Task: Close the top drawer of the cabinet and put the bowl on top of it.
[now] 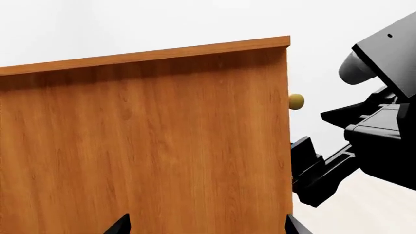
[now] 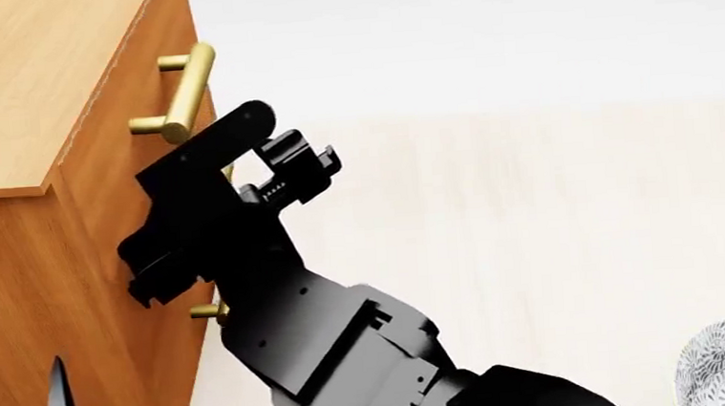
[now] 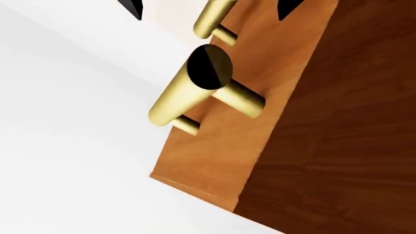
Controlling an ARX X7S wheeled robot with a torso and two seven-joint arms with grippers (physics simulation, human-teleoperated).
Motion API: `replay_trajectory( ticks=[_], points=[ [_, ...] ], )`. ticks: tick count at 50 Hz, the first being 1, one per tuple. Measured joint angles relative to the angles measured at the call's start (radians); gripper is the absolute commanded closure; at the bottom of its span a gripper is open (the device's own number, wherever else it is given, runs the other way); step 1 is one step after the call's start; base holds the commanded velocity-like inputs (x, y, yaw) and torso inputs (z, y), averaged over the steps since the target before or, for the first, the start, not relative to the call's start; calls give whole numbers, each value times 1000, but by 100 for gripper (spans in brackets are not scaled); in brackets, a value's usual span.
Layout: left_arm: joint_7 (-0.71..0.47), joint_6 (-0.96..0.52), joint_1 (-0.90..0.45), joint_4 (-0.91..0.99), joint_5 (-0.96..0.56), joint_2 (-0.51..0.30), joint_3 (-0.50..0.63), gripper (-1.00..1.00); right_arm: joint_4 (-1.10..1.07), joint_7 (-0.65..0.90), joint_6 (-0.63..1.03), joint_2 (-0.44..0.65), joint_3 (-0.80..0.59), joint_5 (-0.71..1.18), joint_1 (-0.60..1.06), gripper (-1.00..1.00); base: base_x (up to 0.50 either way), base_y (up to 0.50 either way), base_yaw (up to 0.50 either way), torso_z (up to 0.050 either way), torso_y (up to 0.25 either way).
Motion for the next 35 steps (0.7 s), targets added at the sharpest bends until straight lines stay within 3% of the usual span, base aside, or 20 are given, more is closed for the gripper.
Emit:
replay_trajectory(
  ticks=[25,35],
  points=[
    [-13,-6,-1,1,-4,-8,0,-100,-7,4,11,1,-18,-24,23,-100,0,0,0,0,0],
    [-16,-9,-4,4,-3,-9,8,-100,-47,29,37,61,-19,-33,51,-100,0,0,0,0,0]
  ],
)
